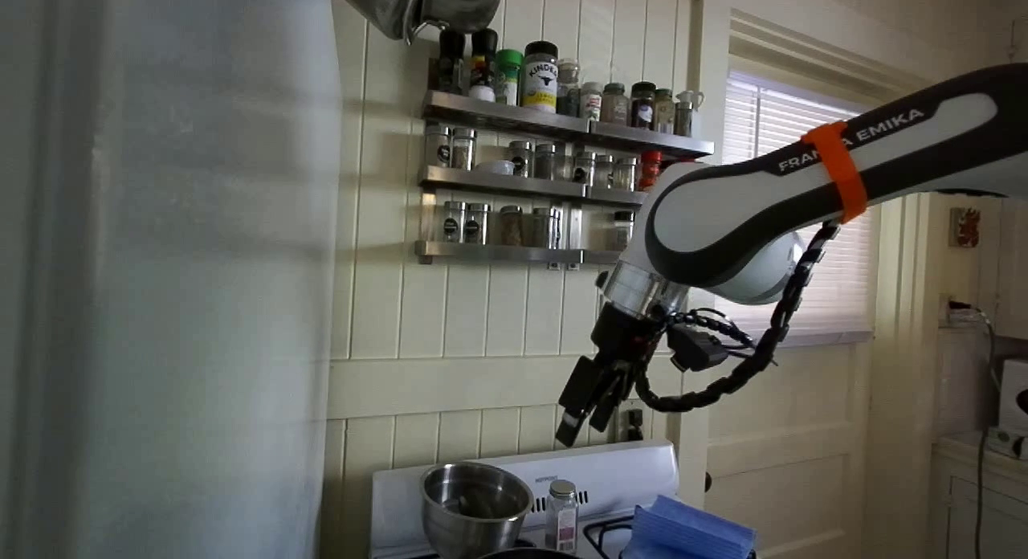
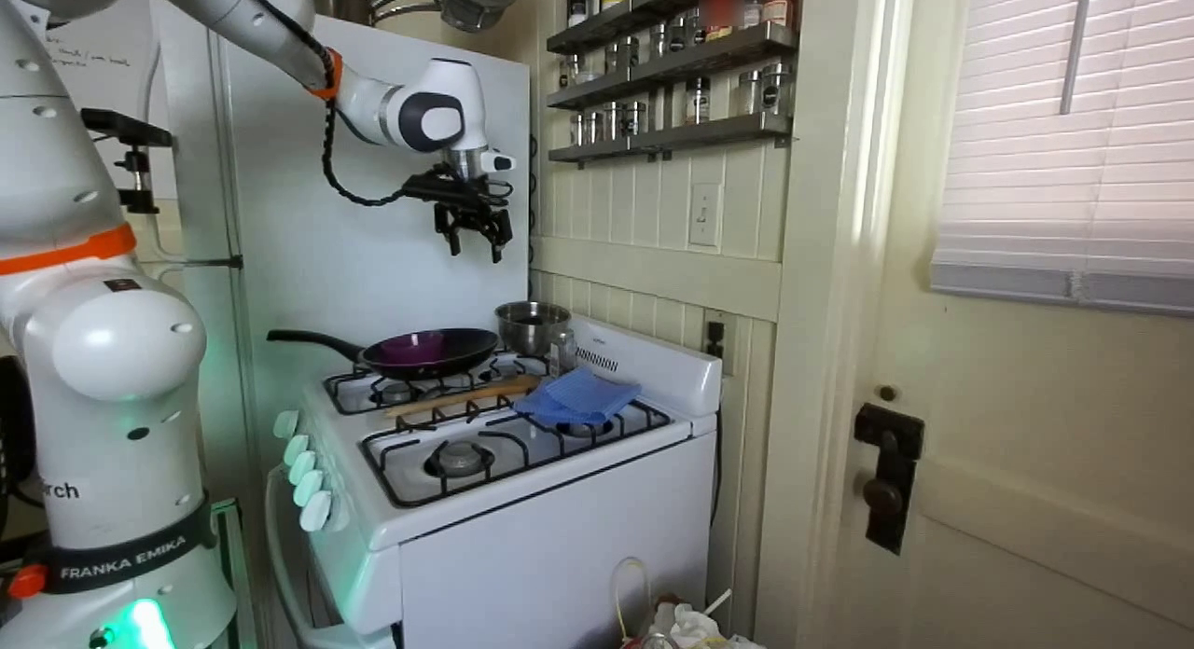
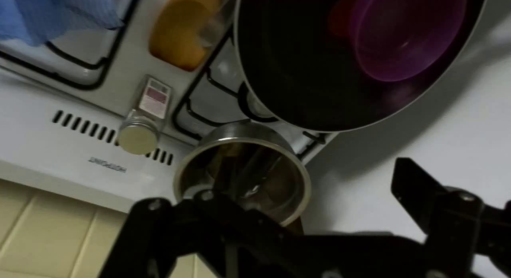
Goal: Put the purple bowl in the silver bowl then move the bowl to the right.
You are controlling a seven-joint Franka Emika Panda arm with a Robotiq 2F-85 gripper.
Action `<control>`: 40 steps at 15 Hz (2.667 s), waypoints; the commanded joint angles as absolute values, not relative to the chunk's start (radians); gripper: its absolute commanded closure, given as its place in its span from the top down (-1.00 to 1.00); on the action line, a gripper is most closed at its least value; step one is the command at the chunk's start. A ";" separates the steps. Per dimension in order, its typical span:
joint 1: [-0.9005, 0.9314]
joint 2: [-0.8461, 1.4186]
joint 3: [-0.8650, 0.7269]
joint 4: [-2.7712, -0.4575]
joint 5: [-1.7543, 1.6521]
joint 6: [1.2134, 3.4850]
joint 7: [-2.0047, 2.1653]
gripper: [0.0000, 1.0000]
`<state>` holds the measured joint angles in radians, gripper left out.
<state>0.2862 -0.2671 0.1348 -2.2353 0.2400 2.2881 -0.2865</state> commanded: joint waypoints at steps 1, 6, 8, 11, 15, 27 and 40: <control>0.340 -0.194 0.126 -2.232 0.420 2.345 -0.411 1.00; 0.347 -0.068 0.129 -2.193 0.706 2.339 -0.691 1.00; 0.321 -0.028 0.144 -2.182 0.776 2.303 -0.738 1.00; 0.294 -0.037 0.170 -2.204 0.730 2.326 -0.694 1.00; 0.281 -0.027 0.180 -2.198 0.728 2.327 -0.693 1.00; 0.267 -0.038 0.191 -2.227 0.620 2.343 -0.591 1.00; 0.284 -0.019 0.256 -2.318 0.450 2.294 -0.387 1.00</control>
